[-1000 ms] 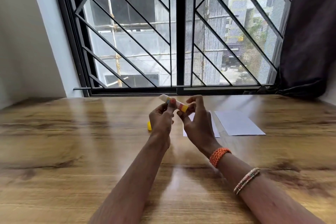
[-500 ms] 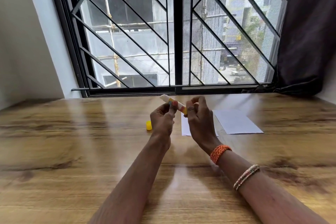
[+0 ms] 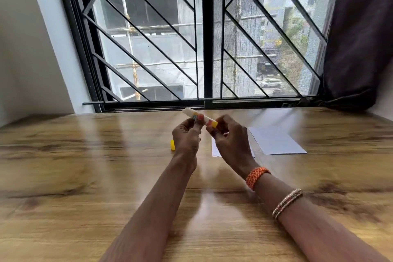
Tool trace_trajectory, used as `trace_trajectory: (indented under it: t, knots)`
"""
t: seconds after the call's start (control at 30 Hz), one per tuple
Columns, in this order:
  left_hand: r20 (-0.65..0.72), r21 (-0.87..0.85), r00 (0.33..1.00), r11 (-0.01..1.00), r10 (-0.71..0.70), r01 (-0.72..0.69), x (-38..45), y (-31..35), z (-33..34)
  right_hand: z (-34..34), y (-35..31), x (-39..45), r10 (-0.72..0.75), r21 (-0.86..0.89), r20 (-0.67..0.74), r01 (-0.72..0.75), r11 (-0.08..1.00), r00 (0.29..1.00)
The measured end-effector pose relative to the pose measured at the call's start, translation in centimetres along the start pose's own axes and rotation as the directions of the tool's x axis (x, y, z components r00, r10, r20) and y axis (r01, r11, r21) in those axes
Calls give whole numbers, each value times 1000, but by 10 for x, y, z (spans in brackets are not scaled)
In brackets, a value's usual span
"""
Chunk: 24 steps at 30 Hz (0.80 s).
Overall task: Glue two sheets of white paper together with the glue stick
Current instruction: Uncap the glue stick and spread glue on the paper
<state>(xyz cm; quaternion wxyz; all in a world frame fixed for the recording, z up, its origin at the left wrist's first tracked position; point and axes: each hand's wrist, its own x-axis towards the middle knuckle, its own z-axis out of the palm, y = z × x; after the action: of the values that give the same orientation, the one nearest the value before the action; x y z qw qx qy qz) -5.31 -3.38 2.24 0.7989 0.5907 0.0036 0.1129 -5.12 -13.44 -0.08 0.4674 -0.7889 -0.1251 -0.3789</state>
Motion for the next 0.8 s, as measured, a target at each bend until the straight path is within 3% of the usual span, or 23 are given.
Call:
trace_trajectory:
  t: [0.07,0.2,0.3,0.43,0.57,0.8]
  knots:
    - [15,7,1000,1000,6,-6,1,-1,0,-1,0,1,50,29,42,-51,998,998]
    - [47,20,998,999,39,-40,1,-3,1,-6,-1,0,194,252,195,-240,938,961]
    - [23,35,997,997,74,-75,3,-4,-1,-4,-3,0,231,275,277,-308,911,932]
    - [-22,23,997,997,74,-73,1,-1,-3,2,-1,-2,205,150,211,-239,959,956]
    - [-18,25,997,997,73,-72,1,-2,-2,5,-3,-3,192,172,113,-209,963,975]
    - [-26,34,998,997,64,-64,0,-1,-1,2,-5,-4,191,88,144,-204,975,971]
